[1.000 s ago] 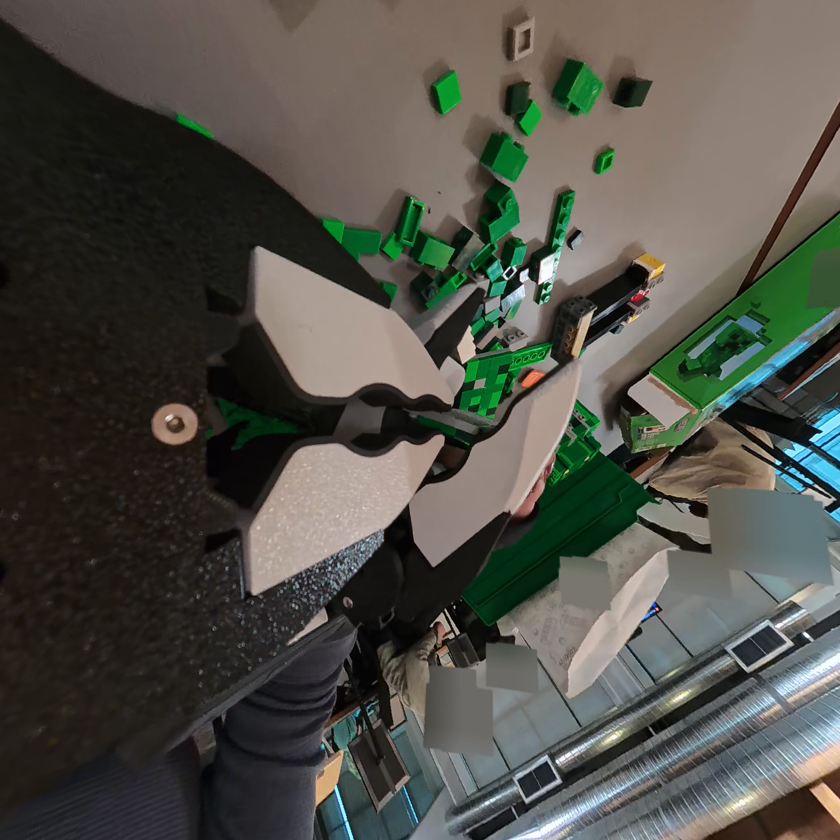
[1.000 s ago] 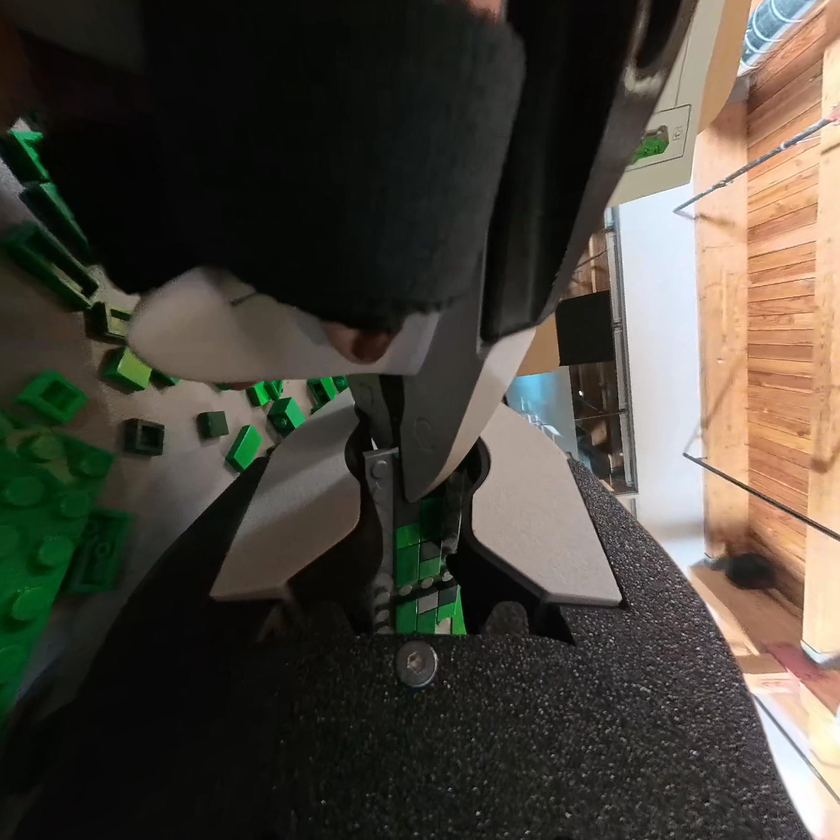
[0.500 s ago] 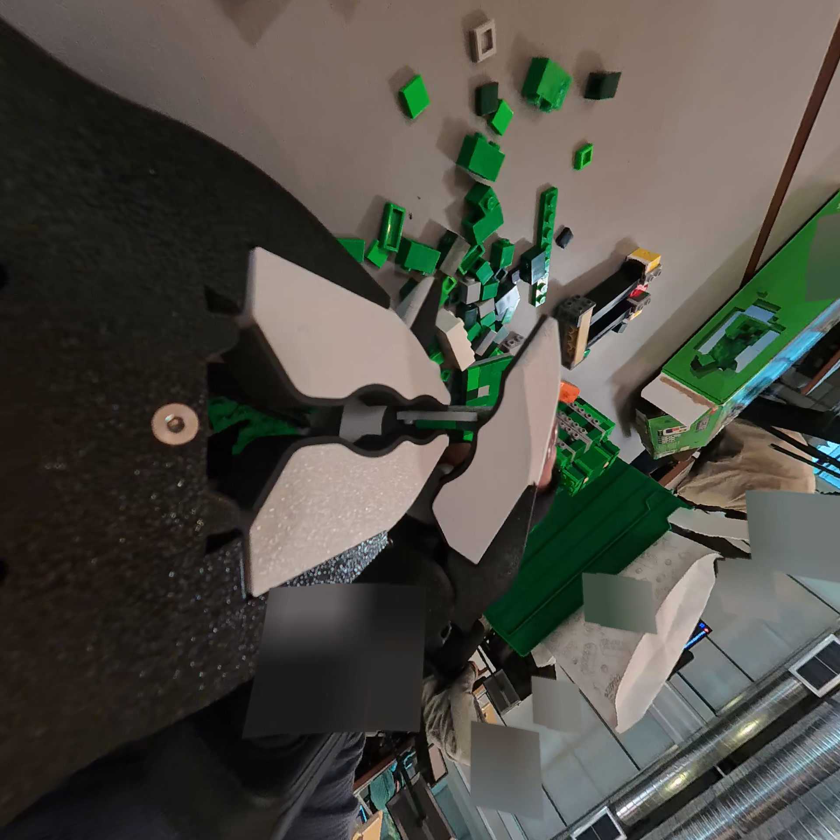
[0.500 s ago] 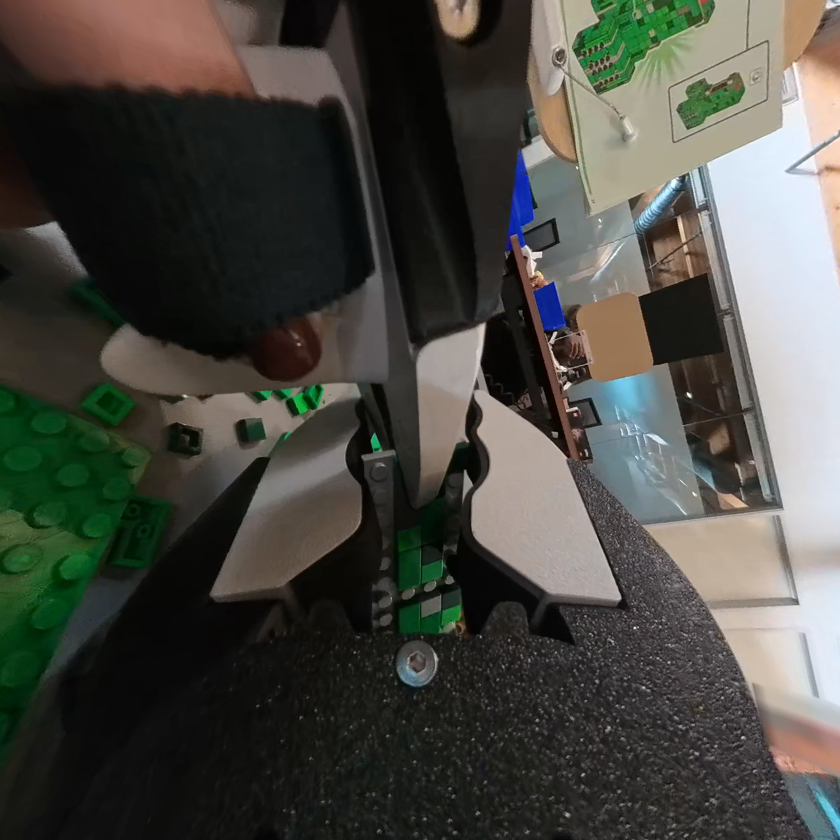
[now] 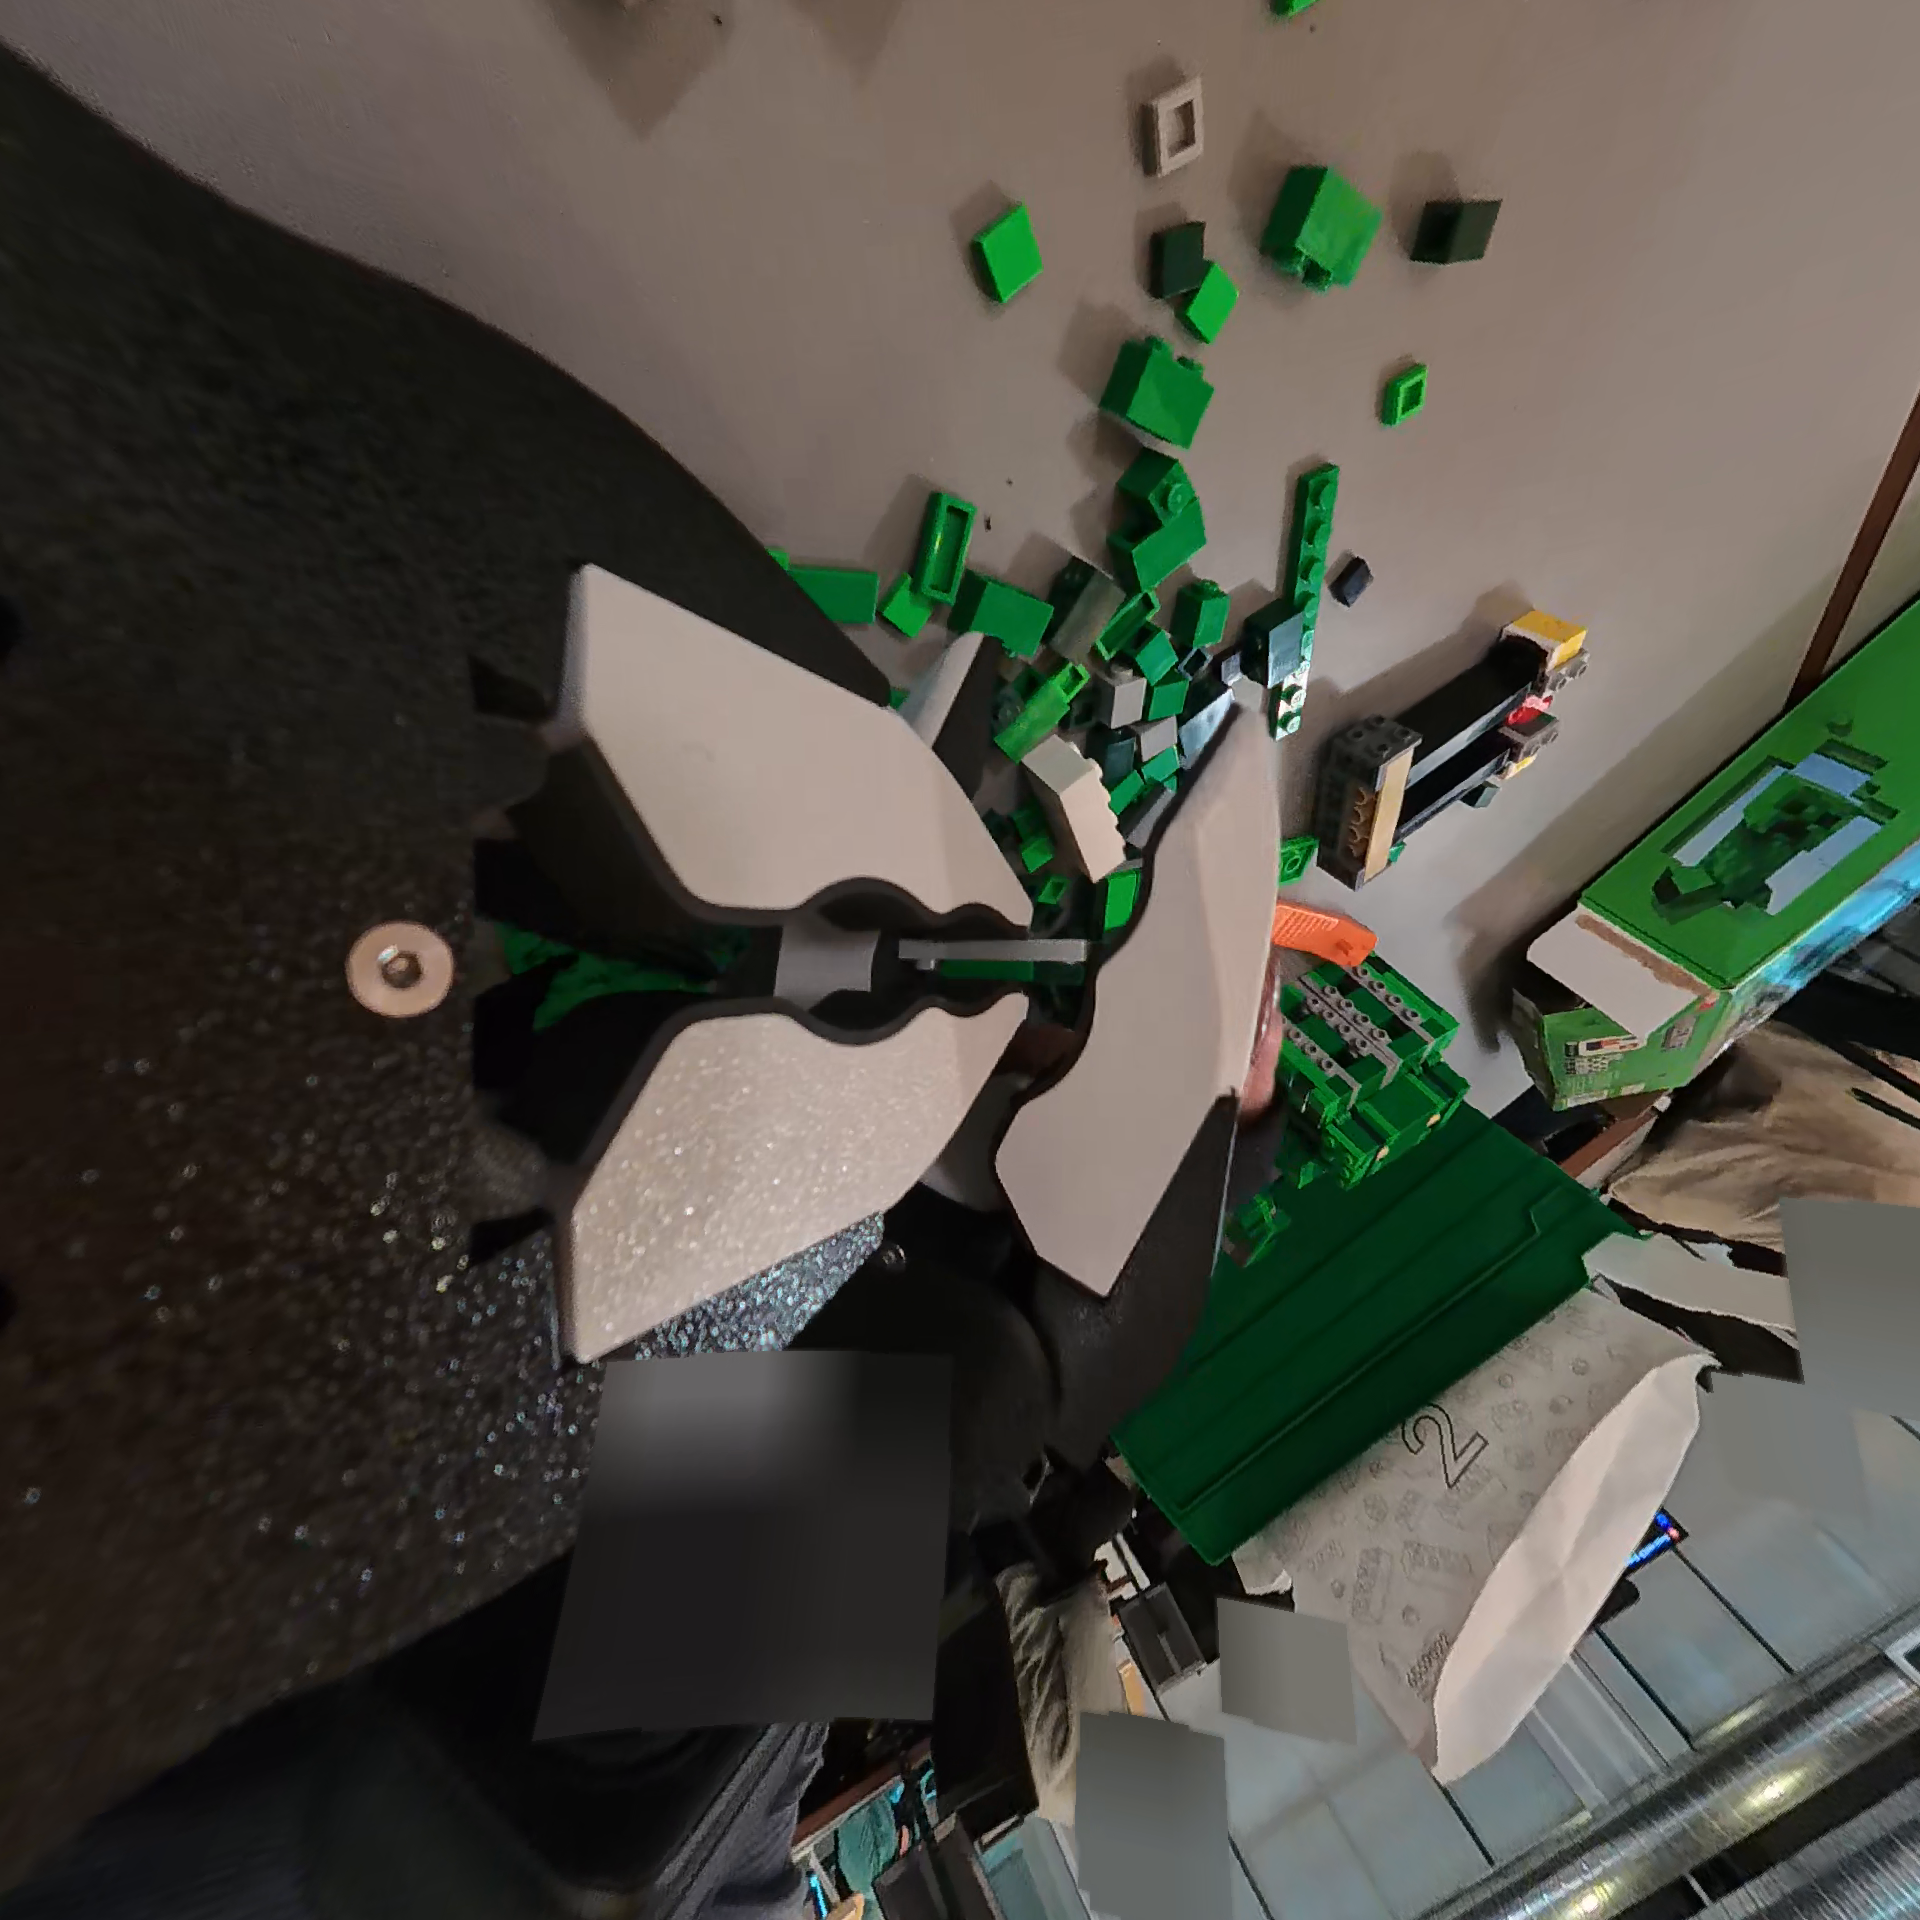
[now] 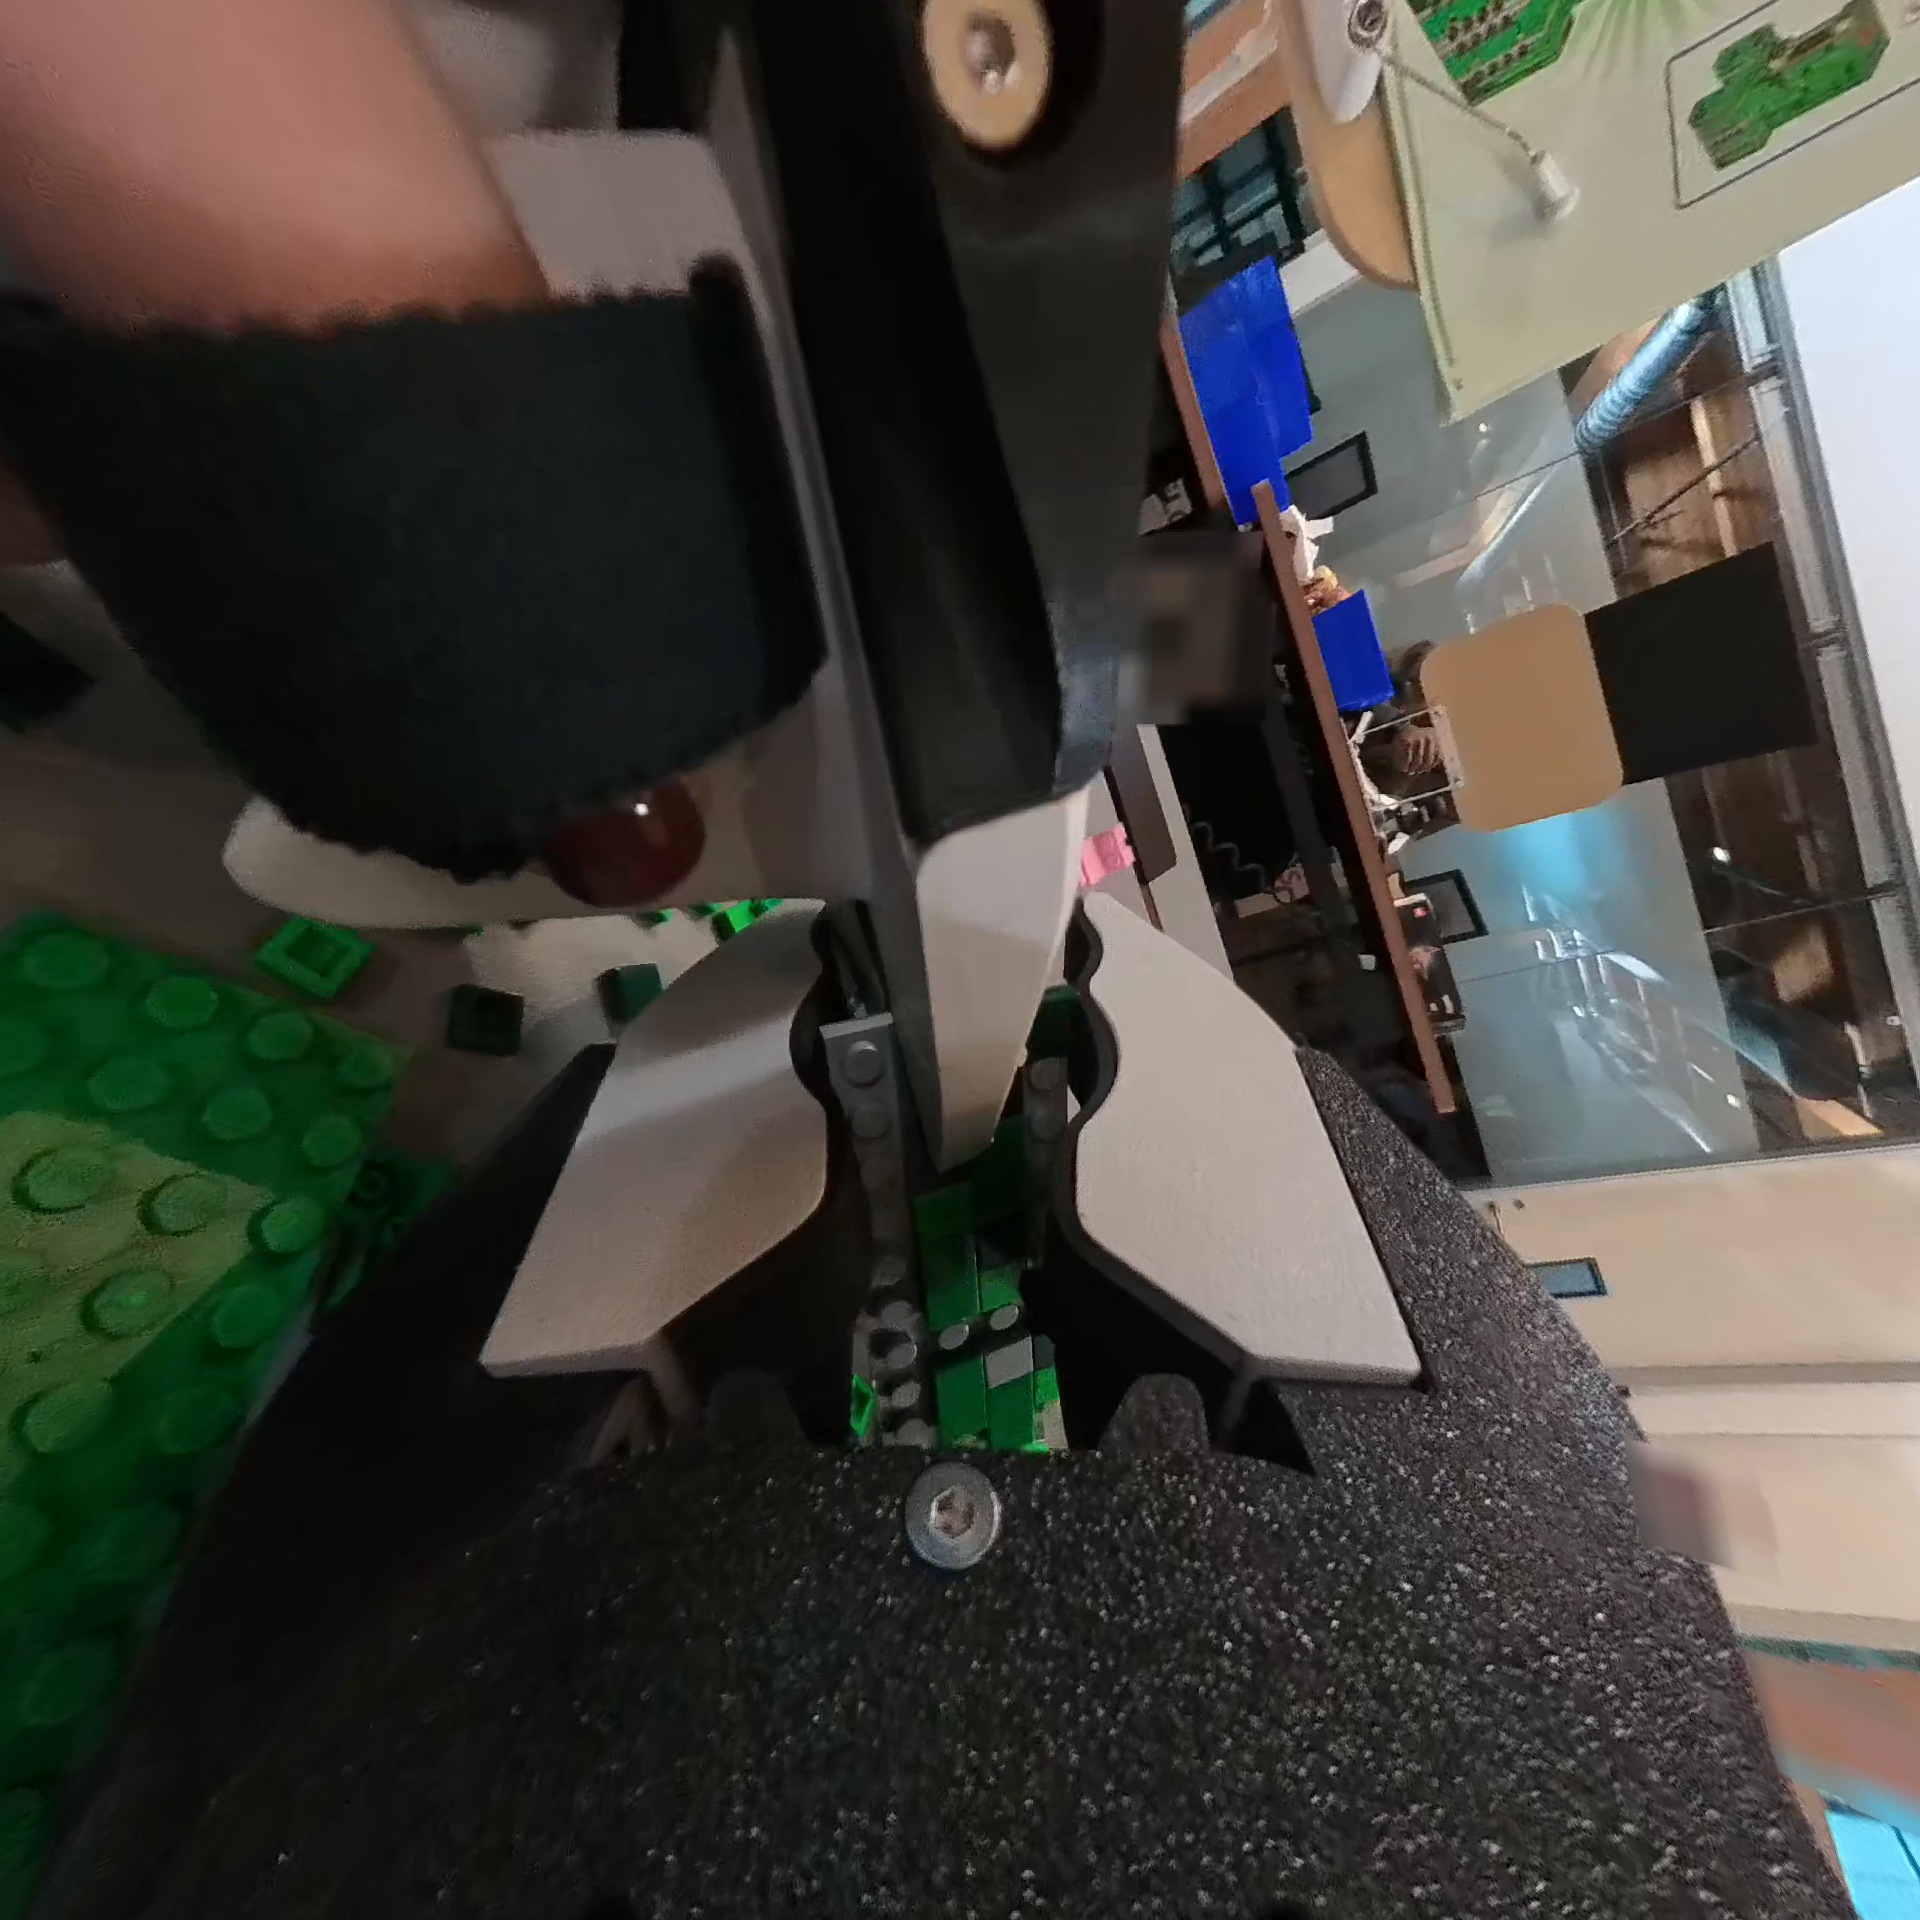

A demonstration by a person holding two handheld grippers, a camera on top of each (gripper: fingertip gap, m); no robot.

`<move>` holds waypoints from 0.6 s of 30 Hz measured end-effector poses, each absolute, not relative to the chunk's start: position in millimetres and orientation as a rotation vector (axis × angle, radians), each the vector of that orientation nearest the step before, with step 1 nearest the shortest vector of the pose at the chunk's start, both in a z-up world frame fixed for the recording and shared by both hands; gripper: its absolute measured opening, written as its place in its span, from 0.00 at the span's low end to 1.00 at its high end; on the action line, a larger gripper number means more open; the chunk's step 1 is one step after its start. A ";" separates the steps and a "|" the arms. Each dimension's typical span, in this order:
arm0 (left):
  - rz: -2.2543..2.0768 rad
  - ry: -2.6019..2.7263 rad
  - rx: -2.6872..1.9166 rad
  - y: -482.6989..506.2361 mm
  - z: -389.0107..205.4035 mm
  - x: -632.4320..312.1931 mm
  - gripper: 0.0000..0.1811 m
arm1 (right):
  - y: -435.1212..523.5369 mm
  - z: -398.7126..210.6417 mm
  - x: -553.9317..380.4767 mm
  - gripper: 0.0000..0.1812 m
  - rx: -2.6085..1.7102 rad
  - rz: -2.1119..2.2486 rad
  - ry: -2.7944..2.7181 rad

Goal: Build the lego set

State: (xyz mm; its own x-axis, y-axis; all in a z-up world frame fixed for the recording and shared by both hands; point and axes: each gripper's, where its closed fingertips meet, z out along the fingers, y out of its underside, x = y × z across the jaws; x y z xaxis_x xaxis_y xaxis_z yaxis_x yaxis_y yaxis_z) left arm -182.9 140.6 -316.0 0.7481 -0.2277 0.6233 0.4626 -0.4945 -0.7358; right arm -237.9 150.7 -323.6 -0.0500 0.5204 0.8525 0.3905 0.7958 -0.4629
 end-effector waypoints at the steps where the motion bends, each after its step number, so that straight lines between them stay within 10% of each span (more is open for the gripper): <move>1: -0.849 -0.194 -1.910 141.0 -315.2 -183.4 0.04 | 151.5 -322.6 -238.1 0.21 -0.720 0.104 -1.662; 18: -1.127 -0.367 -1.777 139.7 -306.8 -187.6 0.03 | 153.8 -311.1 -238.5 0.19 -0.527 -0.180 -1.574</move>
